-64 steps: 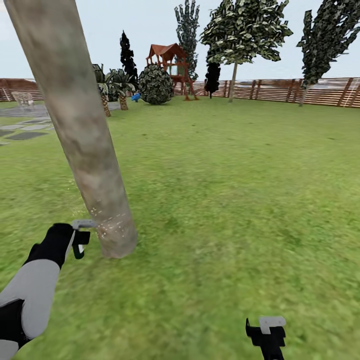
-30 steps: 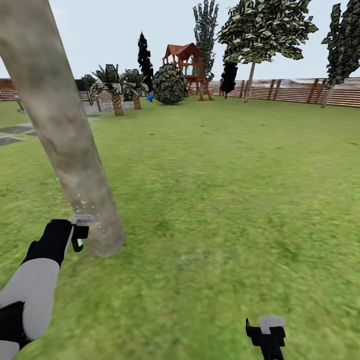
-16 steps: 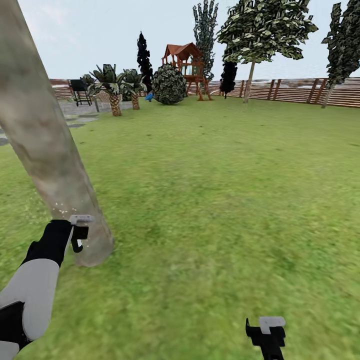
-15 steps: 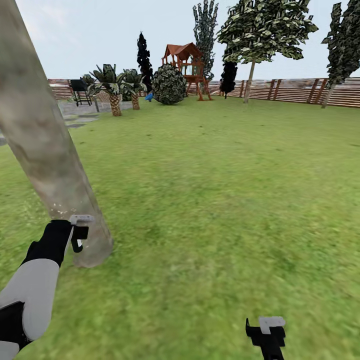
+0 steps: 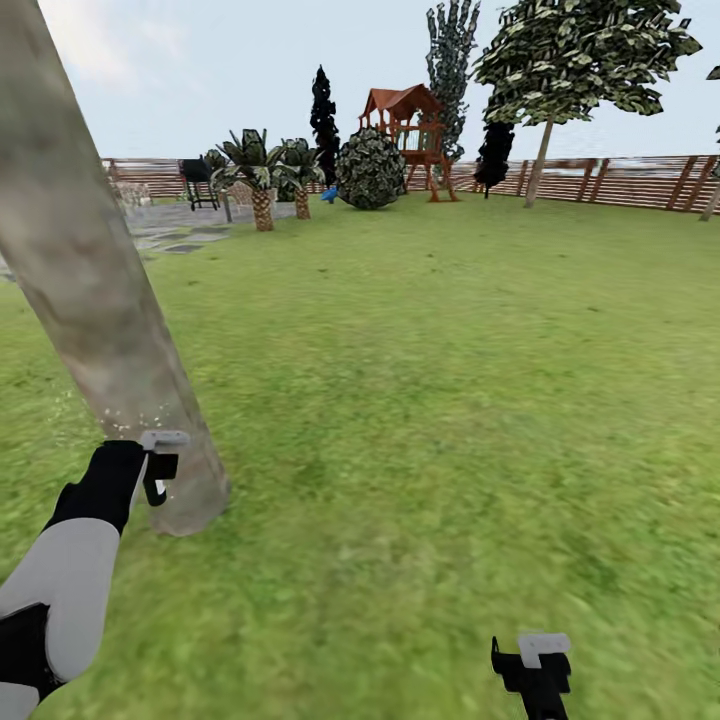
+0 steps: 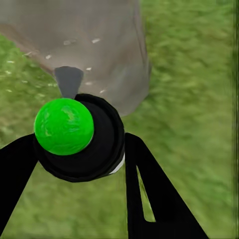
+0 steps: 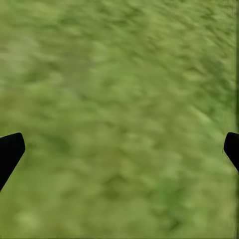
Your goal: In the garden, pick up the pesticide atomizer on the floor and spray pesticide onto both trees until each tree trunk is fully covered.
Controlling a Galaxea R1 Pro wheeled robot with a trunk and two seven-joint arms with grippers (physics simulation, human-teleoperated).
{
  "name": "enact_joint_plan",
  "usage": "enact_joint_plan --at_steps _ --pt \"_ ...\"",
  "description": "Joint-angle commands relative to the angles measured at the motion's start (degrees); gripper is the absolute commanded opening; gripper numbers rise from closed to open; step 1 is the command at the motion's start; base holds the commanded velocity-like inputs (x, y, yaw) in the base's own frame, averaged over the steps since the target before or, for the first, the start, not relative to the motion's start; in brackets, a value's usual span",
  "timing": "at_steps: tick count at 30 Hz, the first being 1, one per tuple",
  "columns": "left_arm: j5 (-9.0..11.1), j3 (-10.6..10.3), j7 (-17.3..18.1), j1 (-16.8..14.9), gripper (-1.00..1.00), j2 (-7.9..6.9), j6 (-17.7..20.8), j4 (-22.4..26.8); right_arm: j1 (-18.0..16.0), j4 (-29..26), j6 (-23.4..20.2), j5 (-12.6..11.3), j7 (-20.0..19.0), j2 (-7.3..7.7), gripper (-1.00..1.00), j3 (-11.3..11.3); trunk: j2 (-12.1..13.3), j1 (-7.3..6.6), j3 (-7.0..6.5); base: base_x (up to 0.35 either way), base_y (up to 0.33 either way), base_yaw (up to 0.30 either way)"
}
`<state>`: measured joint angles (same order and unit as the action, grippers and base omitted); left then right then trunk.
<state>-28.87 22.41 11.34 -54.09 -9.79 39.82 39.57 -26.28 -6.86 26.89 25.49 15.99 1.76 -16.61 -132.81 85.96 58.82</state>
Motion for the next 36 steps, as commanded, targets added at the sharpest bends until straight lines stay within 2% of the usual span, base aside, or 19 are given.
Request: enact_joint_plan --at_steps 1,10,15,23,29,34,35,36 --pt "0.0 0.0 0.0 0.0 -1.0 0.03 0.0 0.0 0.0 0.0 0.0 0.0 0.0 0.0 1.0 0.0 0.0 0.0 0.0 0.152 -0.24 0.002" --pt "-0.1 -0.1 -0.2 0.1 -1.0 -0.14 -0.1 0.1 0.0 0.0 0.0 0.0 -0.1 0.0 1.0 0.0 0.0 0.0 0.0 0.144 -0.243 0.001" --pt "-0.1 0.5 -0.4 0.3 -1.0 -0.48 -0.2 0.0 0.0 0.0 0.0 0.0 -0.1 0.0 1.0 0.0 0.0 0.0 0.0 0.084 -0.264 0.217" --pt "-0.2 1.2 -1.0 4.0 -1.0 -1.22 -0.7 0.0 0.0 0.0 0.0 0.0 -0.1 0.0 1.0 0.0 0.0 0.0 0.0 0.005 -0.269 0.274" --pt "0.0 1.3 -1.0 4.5 -1.0 -0.69 -0.7 0.2 0.0 0.0 0.0 0.0 -0.1 0.0 1.0 0.0 0.0 0.0 0.0 0.127 -0.247 0.055" --pt "-0.2 1.4 -1.1 4.6 -1.0 -0.97 -0.8 -0.4 0.0 0.0 0.0 0.0 -0.1 0.0 1.0 0.0 0.0 0.0 0.0 0.262 -0.16 0.002" --pt "-0.2 1.5 -1.1 4.6 -1.0 -1.02 -0.8 -0.6 0.0 0.0 0.0 0.0 -0.1 0.0 1.0 0.0 0.0 0.0 0.0 0.276 -0.067 0.041" --pt "-0.2 2.5 -1.2 4.6 -1.0 -1.02 -1.0 -0.9 0.0 0.0 0.0 0.0 -0.1 -0.01 1.0 0.0 0.0 0.0 0.0 0.139 -0.022 0.179"
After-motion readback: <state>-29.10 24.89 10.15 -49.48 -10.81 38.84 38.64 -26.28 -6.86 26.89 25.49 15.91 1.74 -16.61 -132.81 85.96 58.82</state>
